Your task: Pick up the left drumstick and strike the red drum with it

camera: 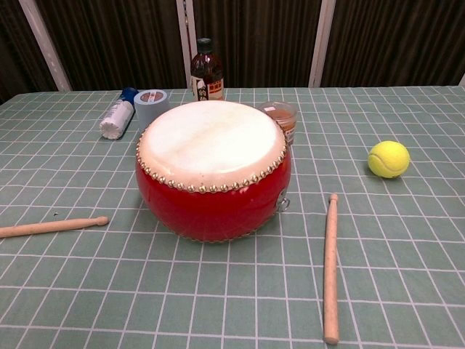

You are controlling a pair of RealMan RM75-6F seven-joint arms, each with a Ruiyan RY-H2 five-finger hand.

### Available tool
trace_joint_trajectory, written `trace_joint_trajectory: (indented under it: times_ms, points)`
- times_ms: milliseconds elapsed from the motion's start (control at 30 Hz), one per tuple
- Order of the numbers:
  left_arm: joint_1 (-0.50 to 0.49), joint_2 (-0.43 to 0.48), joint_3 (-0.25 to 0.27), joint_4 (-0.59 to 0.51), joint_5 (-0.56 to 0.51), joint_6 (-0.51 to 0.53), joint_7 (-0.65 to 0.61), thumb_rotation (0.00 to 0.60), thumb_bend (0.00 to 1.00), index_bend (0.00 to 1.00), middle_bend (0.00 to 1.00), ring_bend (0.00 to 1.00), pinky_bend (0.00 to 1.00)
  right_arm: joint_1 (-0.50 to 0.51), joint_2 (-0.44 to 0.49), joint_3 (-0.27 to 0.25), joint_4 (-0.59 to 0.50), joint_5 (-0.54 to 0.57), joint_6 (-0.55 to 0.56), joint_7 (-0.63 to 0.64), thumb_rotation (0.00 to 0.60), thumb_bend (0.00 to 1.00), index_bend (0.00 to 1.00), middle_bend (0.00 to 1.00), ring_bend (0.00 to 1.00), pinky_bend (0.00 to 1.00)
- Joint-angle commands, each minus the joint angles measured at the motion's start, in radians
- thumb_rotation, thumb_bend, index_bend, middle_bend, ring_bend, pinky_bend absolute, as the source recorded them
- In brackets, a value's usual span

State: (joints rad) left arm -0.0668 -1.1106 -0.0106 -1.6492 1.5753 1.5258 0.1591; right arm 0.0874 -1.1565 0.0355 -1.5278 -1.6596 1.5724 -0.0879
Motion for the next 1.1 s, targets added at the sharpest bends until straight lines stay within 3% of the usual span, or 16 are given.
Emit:
trace_joint_trajectory:
  times_ms: [33, 667, 733, 800, 833, 900, 1000, 1100]
  points:
    - [0.001, 0.0, 0.001, -0.001, -0.001, 0.0, 0.001, 0.6, 0.0, 0.0, 0.0, 0.0, 0.0, 0.001, 0.001, 0.001, -0.001, 0.006, -0.004, 0.006, 0.6, 0.34, 0.0, 0.0, 0.0, 0.07]
    - [-0.011, 0.013, 0.005, -0.039, -0.047, -0.058, 0.029, 0.6, 0.0, 0.0, 0.01, 0.01, 0.03, -0.002, -0.001, -0.007, -0.004, 0.015, -0.017, 0.008, 0.6, 0.34, 0.0, 0.0, 0.0, 0.07]
    - [-0.021, 0.014, -0.002, -0.052, -0.061, -0.074, 0.053, 0.6, 0.01, 0.0, 0.09, 0.1, 0.17, -0.004, -0.002, -0.01, -0.004, 0.014, -0.017, 0.01, 0.6, 0.34, 0.0, 0.0, 0.0, 0.07]
    - [-0.032, 0.012, -0.011, -0.064, -0.066, -0.081, 0.074, 0.6, 0.04, 0.02, 0.36, 0.38, 0.48, -0.004, -0.002, -0.01, -0.006, 0.012, -0.015, 0.011, 0.6, 0.34, 0.0, 0.0, 0.0, 0.07]
    - [-0.041, 0.009, -0.018, -0.074, -0.07, -0.09, 0.091, 0.6, 0.05, 0.04, 0.47, 0.48, 0.55, -0.004, -0.002, -0.01, -0.005, 0.009, -0.014, 0.009, 0.6, 0.34, 0.0, 0.0, 0.0, 0.07]
    - [-0.058, 0.0, -0.032, -0.084, -0.086, -0.108, 0.115, 0.6, 0.1, 0.18, 0.75, 0.73, 0.7, -0.001, -0.001, -0.009, -0.006, 0.006, -0.015, 0.009, 0.6, 0.34, 0.0, 0.0, 0.0, 0.07]
    - [-0.087, -0.022, -0.054, -0.11, -0.149, -0.16, 0.149, 0.6, 0.15, 0.38, 0.95, 0.91, 0.83, 0.001, 0.002, -0.012, -0.011, 0.005, -0.022, 0.004, 0.6, 0.34, 0.0, 0.0, 0.0, 0.07]
    - [-0.118, -0.052, -0.073, -0.131, -0.23, -0.219, 0.194, 0.6, 0.22, 0.44, 1.0, 0.99, 0.9, 0.0, 0.005, -0.014, -0.015, 0.007, -0.025, 0.005, 0.6, 0.34, 0.0, 0.0, 0.0, 0.07]
